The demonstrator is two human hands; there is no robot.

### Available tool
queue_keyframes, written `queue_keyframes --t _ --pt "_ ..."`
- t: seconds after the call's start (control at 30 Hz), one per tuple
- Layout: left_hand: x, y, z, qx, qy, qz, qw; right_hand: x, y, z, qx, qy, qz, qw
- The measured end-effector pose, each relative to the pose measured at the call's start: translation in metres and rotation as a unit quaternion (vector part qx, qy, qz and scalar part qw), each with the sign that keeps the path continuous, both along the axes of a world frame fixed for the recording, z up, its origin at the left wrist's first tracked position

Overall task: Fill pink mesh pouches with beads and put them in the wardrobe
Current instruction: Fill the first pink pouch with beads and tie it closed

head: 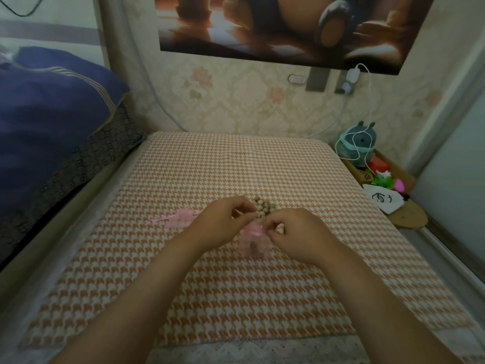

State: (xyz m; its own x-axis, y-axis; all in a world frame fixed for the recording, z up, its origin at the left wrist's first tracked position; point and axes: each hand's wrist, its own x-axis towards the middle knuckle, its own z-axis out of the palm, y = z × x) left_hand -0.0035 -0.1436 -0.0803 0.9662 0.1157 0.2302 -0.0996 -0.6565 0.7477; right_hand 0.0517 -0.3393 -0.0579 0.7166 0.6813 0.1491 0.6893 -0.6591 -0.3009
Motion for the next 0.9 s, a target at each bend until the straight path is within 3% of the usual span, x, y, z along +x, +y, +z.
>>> queue_keyframes --t 0.23,0.47,0.67,0.8,0.9 --pt "0.023 0.017 -0.016 0.022 -0.008 0.048 0.999 0.005 -0.003 -0.003 0.017 0.014 -0.004 1.0" --pt "0.039 0.017 -0.04 0.165 0.012 -0.068 0.984 0.009 -0.001 -0.007 0.022 0.011 0.001 1.0" --pt "0.04 0.014 -0.036 0.202 0.009 -0.041 0.979 0.009 0.001 -0.009 0.01 -0.004 0.008 1.0" --pt "0.038 0.016 -0.037 0.176 0.019 -0.018 0.984 0.007 0.001 -0.01 0.006 -0.004 0.011 1.0" --pt "0.036 0.022 -0.032 0.074 0.004 0.047 0.996 0.006 0.003 -0.011 0.001 -0.004 0.008 1.0"
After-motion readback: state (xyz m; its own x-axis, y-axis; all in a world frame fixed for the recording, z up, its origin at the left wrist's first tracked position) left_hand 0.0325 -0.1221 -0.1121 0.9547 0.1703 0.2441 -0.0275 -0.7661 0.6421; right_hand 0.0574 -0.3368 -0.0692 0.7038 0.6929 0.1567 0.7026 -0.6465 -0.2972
